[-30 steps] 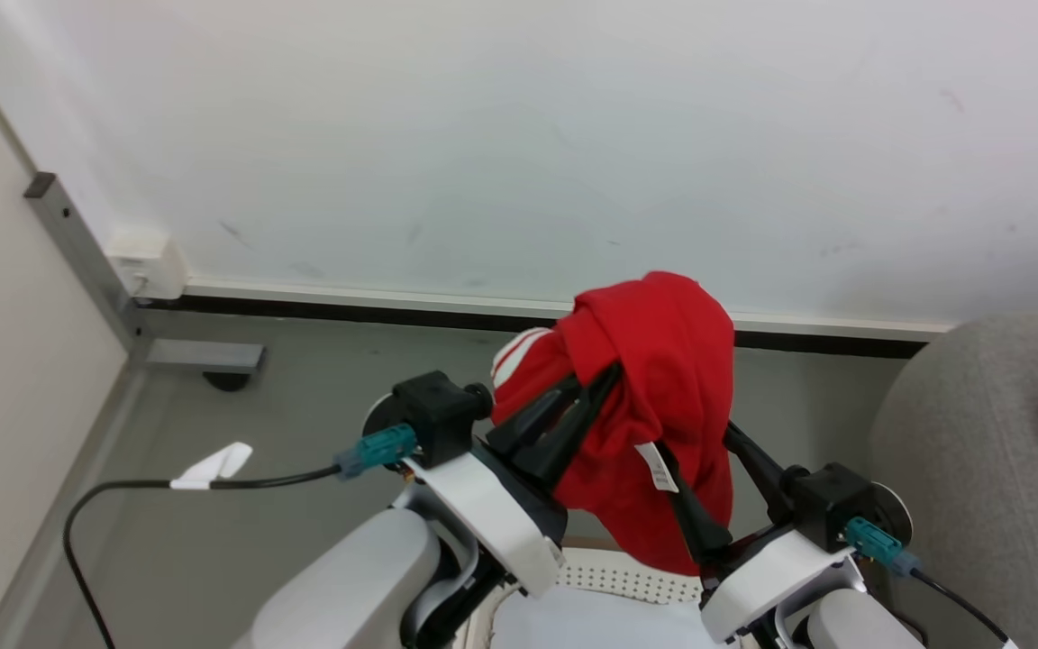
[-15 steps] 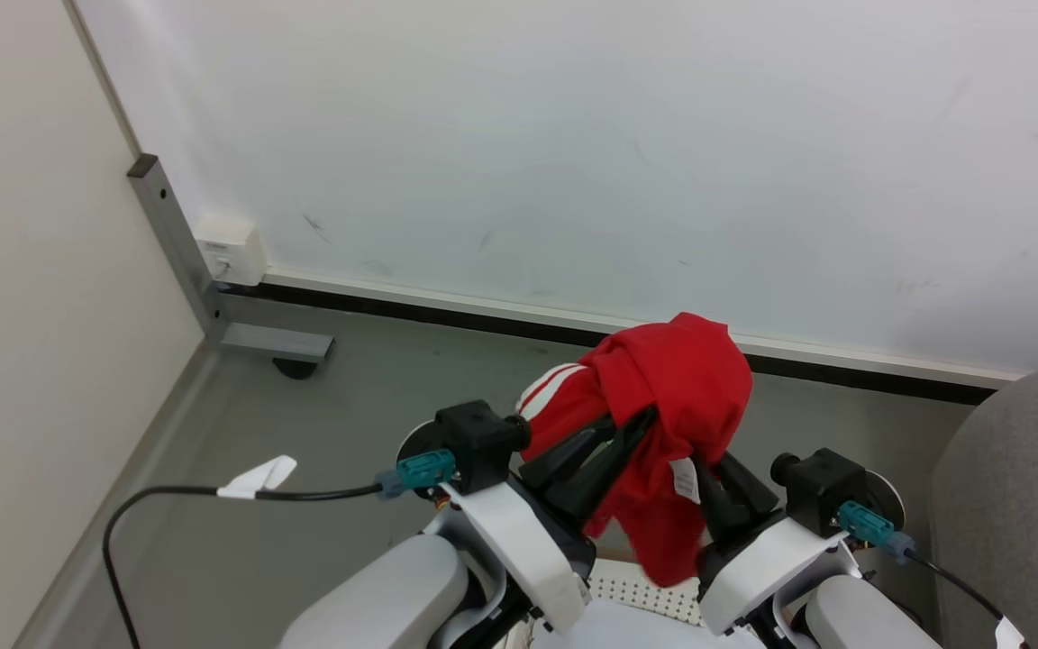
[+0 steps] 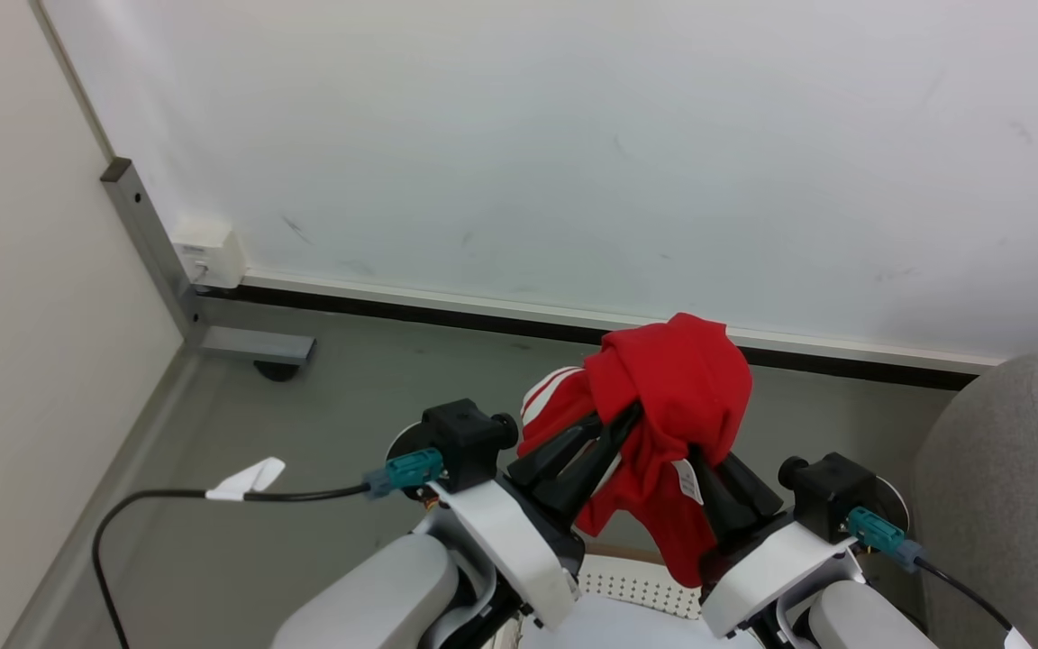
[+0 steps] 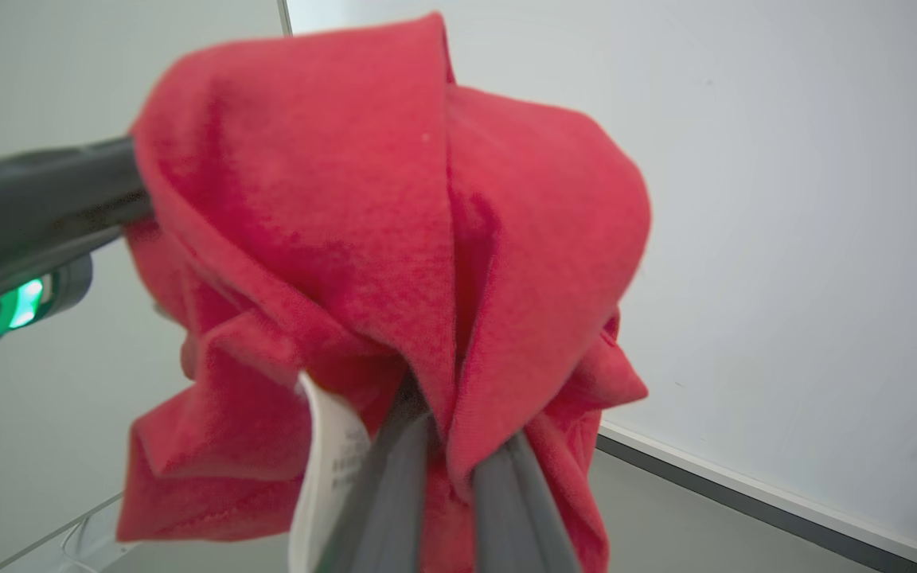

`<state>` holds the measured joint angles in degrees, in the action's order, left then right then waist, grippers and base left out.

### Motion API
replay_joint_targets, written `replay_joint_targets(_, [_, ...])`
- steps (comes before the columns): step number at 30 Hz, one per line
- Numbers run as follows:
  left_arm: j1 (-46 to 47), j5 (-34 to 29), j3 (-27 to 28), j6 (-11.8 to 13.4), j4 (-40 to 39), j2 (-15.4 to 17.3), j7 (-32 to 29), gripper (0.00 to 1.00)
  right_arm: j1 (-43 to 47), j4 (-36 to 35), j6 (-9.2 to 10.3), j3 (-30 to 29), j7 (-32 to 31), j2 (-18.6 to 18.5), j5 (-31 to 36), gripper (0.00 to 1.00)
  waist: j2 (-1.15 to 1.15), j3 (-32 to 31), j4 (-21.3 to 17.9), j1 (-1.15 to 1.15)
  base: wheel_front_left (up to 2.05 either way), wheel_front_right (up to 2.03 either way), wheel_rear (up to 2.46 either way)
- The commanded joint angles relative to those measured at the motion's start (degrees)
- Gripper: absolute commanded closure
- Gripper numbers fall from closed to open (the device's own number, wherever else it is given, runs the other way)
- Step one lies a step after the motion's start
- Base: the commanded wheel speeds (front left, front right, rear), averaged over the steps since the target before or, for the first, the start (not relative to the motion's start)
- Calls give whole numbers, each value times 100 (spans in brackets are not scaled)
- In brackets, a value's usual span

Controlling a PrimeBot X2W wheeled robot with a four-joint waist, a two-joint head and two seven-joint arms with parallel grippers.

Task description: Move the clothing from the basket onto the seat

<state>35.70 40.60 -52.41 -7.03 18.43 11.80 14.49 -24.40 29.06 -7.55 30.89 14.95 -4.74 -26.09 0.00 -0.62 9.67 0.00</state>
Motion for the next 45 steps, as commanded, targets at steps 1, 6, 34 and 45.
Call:
replay_joint_targets(1, [-67,27,25,9,15,42,12,100,75,-40,13,-22,13,-5,25,100,0,8,-13,0,0,0,0])
replay_joint_targets(6, [-63,46,63,34,51,82,19,100,82,-128,13,-70,13,14,39,100,0,66,-80,0,0,0,0])
replay_joint_targets(34, [-445,-546,443,56,-411,284,64,0,314,-1069,13,-1403,14,-202,419,100,0,519,-1716,0,0,0,0])
replay_joint_targets(45, [-636,-1100,753,7,-600,334,65,0,630,-1588,13,-1929,13,-79,598,100,0,812,-2827,0,0,0,0])
